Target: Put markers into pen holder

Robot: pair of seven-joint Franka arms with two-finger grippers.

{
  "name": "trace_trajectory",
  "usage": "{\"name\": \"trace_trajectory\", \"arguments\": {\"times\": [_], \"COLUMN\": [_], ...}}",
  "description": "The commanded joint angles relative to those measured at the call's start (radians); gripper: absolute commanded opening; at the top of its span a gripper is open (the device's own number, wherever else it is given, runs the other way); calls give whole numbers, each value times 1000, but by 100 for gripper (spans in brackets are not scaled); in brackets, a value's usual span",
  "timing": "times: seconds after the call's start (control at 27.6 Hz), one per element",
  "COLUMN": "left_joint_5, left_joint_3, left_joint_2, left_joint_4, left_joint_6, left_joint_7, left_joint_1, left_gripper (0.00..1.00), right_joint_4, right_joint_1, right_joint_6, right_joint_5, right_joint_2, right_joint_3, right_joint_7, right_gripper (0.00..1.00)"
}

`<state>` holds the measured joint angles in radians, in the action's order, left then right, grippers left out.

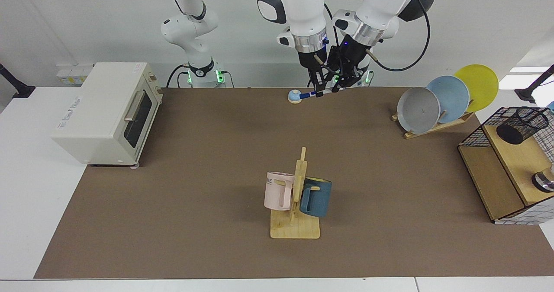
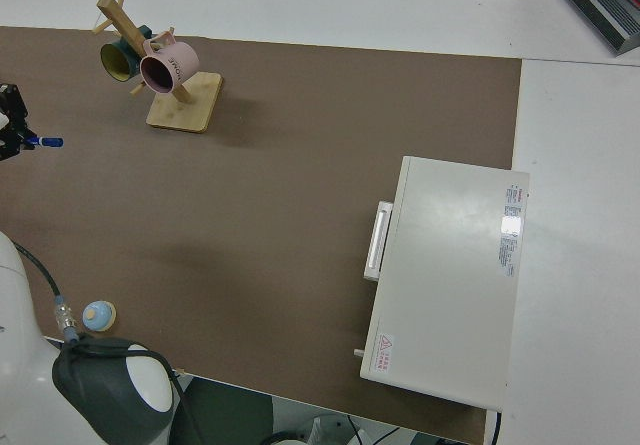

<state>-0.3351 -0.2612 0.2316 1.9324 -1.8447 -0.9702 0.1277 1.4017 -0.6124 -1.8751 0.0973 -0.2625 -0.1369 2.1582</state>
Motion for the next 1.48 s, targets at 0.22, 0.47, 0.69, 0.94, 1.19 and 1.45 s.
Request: {"name": "trace_trajectory", "arguments": {"times": [0.22,0.47,0.69,0.94,1.19,1.45], "left_joint_5": [-15,-2,5,22,28,33], "left_joint_3": [-29,-30,-30,-32,-38,-38], "left_joint_2": [6,8,8,8,8,8], "left_joint_4": [34,42,42,42,42,40], "left_joint_6": [-37,-39,-38,-39,-39,-47], "left_joint_7": [8,7,8,28,41,79], "left_joint_1": [18,20,18,20,18,18], "left_gripper": [47,45,41,39,38,37], "right_joint_4": [-23,-23,-23,-24,-23,-23], "right_joint_1": [-7,-7,-7,-6,-6,-6], "right_joint_6": [-15,-9,13,24,34,48], "right_joint_5": [9,7,9,12,36,41], "right_joint_2": [-20,-18,-17,-14,-8,-1], "right_joint_3": [-1,-1,-1,-1,-1,-1], "right_joint_7": [-44,-49,-69,-84,-110,-121], "right_gripper": [0,0,0,0,0,0]}}
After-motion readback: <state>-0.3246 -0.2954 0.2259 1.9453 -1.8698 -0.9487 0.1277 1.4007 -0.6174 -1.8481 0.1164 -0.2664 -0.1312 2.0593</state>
